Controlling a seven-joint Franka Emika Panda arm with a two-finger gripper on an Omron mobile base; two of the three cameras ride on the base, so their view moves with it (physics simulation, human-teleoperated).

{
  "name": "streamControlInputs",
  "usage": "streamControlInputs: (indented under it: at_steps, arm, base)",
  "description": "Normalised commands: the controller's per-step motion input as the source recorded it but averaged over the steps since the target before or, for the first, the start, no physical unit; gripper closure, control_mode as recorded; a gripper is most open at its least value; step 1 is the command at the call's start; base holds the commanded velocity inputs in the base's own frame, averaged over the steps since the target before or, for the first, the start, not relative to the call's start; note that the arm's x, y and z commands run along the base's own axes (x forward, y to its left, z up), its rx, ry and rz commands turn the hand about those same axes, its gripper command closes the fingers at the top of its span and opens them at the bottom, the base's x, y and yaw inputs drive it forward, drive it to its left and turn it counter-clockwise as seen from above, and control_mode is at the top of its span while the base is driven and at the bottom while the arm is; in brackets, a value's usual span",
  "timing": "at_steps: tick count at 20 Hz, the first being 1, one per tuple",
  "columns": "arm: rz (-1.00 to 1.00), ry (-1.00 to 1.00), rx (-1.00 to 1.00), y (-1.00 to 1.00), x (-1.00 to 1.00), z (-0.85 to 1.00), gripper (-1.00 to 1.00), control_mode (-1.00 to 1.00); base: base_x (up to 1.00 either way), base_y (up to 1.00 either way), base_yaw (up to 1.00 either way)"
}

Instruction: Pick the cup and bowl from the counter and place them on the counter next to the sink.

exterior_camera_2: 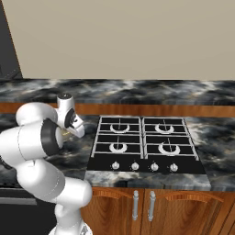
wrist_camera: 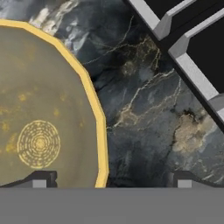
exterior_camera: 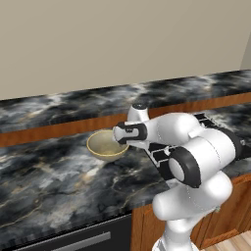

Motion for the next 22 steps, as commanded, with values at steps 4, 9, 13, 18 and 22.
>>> streamControlInputs:
  at_steps: [4,9,13,18,22]
  arm:
    - [-0.04,0.01,0.0,0.02,0.23,0.0,-1.0,-1.0]
    - [-0.05,0.01,0.0,0.09,0.24,-0.11,-1.0,-1.0]
    - [-0.06,0.0,0.0,0.11,0.25,-0.24,-1.0,-1.0]
    - [-0.03,0.0,0.0,0.0,0.05,-0.37,-1.0,-1.0]
    - [0.0,0.0,0.0,0.0,0.0,-0.09,-1.0,-1.0]
  base:
    - [0.0,0.0,0.0]
    - [0.0,0.0,0.0]
    - [0.0,0.0,0.0]
    - [0.0,0.0,0.0]
    - [0.0,0.0,0.0]
